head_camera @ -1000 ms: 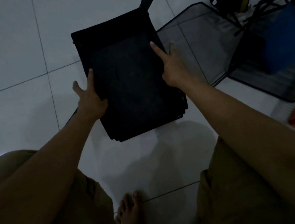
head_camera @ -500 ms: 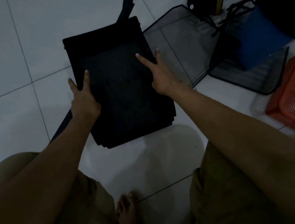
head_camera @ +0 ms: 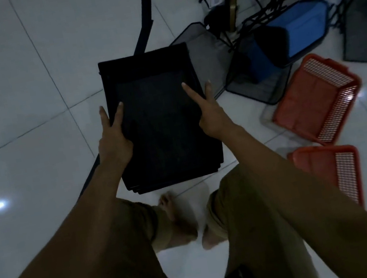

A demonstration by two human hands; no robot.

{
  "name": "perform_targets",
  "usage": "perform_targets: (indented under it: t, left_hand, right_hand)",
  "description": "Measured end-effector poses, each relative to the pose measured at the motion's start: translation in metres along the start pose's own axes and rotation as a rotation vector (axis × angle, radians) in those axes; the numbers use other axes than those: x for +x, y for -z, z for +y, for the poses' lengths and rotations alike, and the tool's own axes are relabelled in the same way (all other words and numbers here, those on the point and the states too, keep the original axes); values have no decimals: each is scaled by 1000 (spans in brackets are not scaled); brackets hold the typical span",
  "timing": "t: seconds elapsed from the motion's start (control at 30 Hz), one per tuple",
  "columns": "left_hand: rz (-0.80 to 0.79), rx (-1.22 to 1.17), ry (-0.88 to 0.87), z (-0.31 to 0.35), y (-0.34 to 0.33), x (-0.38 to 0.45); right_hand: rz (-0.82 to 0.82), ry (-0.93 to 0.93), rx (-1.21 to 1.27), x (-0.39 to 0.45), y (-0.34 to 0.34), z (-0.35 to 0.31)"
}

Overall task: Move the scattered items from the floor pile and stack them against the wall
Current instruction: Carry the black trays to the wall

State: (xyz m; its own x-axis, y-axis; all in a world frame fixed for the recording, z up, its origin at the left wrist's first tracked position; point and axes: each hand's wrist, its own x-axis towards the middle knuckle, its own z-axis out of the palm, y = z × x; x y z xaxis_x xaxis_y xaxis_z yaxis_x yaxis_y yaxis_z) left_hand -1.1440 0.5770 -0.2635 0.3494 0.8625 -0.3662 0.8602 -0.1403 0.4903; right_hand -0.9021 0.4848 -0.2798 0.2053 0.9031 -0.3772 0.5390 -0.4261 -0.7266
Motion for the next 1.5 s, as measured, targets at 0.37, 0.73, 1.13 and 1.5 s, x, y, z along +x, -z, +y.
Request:
perform_targets:
  t: [0.37,0.73,1.13,1.5]
  left_hand:
    - [-151,14,-220,154,170,-122]
    - [-395,110,-478,227,231,-177]
    - [-729,402,-758,230,203,-219]
    - [-899,731,-1052,258,148,-291]
  right_hand:
    - [118,-210,33,-195,168,-165]
    - [392,-500,135,-342,191,-231]
    - [615,-799,307,-441,88,-239]
    - [816,-1056,519,-537,3,-247]
